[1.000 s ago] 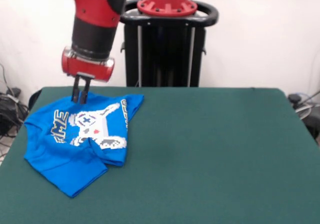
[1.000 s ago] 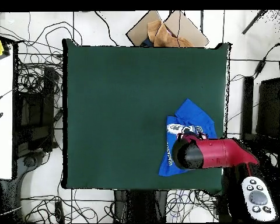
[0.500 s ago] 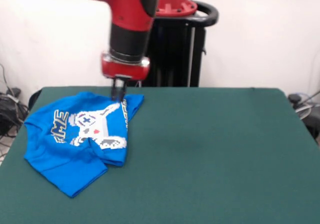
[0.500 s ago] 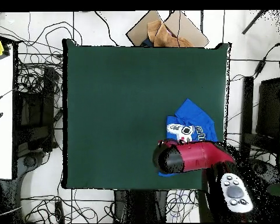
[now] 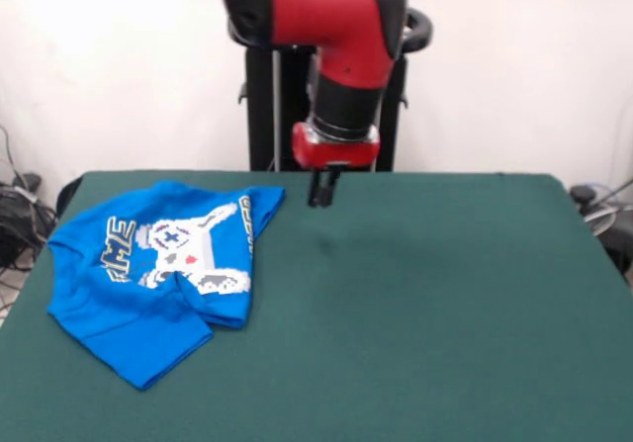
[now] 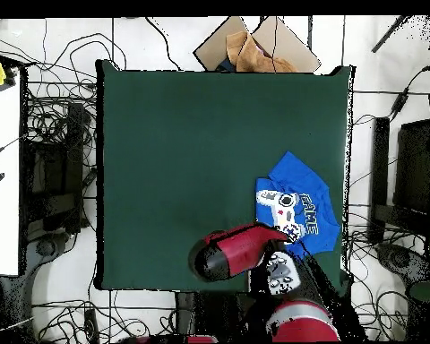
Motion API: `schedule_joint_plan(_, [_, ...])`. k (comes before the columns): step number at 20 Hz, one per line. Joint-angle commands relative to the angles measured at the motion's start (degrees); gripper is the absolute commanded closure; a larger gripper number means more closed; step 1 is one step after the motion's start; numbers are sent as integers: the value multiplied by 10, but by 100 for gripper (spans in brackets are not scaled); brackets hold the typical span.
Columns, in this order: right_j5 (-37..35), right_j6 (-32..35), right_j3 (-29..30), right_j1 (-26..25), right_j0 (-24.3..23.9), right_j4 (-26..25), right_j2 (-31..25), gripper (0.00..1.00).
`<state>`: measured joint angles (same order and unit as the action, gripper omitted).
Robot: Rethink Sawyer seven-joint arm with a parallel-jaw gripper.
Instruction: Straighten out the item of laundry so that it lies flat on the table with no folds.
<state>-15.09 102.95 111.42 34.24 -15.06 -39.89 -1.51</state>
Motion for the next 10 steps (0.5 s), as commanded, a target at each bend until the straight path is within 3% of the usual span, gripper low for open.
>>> schedule_joint_plan(1, [102,176,15,-94,47,22,74,100])
schedule_joint_plan(4, [143,170,14,-101,68,39,104,100])
schedule_joint_plan(5, [157,168,14,-103,75,46,114,0])
schedule_joint_plan(10, [128,147,32,-38,127,76,174,0])
